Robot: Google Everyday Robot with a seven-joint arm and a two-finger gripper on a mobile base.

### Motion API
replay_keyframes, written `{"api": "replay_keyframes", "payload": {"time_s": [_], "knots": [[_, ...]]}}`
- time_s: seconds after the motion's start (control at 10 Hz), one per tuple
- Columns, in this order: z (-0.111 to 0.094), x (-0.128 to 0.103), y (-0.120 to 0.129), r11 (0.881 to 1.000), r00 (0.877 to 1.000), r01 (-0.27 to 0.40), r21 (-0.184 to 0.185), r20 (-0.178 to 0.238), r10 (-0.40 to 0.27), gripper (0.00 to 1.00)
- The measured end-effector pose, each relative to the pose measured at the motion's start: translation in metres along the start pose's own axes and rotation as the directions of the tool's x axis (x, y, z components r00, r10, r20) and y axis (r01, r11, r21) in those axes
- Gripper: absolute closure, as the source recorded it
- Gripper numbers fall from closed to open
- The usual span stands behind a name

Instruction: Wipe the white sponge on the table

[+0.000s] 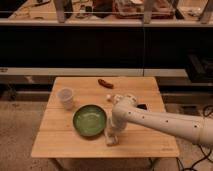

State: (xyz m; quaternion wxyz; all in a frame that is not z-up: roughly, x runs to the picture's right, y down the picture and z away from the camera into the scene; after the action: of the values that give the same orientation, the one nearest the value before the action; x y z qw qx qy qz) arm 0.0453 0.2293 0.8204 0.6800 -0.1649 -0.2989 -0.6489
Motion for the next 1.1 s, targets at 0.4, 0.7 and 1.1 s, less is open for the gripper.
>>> {"api": "replay_keyframes", "payload": {"time_s": [0.4,0.7,1.1], "knots": [[-0.001,0.025,0.049,0.991,0.991,-0.131,-0.017,-0.006,0.131,0.88],[0.002,0.014,0.101,0.979,0.982,-0.188,-0.074,-0.002,0.188,0.88],[-0.004,-0.029,0.145,0.979,0.984,-0.177,-0.100,-0.002,0.178,0.88]]}}
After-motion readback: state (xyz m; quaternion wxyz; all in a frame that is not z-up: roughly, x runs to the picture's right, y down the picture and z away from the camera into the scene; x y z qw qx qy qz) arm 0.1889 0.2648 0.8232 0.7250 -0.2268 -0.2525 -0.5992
